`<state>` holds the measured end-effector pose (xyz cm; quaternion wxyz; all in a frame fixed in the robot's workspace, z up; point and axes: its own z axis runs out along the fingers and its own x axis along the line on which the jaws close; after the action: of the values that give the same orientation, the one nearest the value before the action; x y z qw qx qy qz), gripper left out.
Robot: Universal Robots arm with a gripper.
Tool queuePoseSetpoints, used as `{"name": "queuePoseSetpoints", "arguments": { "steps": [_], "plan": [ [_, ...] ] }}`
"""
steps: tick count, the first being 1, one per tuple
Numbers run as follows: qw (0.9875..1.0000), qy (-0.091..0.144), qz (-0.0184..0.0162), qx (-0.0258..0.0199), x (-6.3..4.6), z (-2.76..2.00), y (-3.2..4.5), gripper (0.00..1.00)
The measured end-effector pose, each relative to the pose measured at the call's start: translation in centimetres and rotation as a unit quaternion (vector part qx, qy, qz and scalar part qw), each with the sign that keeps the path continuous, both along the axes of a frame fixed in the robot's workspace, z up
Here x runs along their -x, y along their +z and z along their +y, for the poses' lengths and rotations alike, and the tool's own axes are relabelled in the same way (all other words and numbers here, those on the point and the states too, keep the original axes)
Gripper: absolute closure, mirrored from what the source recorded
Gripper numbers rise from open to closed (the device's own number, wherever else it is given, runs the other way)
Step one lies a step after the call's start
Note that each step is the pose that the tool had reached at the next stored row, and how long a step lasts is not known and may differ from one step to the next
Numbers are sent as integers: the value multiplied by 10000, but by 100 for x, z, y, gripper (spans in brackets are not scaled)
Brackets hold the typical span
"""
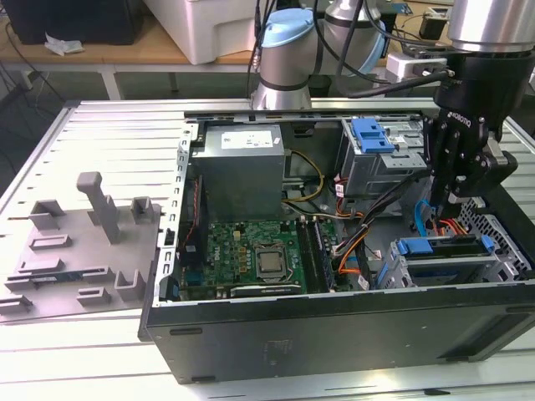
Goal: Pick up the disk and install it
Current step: 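Insert the second disk wire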
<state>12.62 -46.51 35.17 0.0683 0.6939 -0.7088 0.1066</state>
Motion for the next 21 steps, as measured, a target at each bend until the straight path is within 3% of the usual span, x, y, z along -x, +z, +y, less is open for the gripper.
{"name": "queuePoseSetpoints", "arguments": {
  "steps": [4,5,6,21],
  "plan": [
    [10000,0,0,12,3,0,-3,68],
    [10000,0,0,13,4,0,-4,81],
    [10000,0,0,18,5,0,-5,84],
    [10000,-16,4,29,10,-8,25,84]
  ]
}}
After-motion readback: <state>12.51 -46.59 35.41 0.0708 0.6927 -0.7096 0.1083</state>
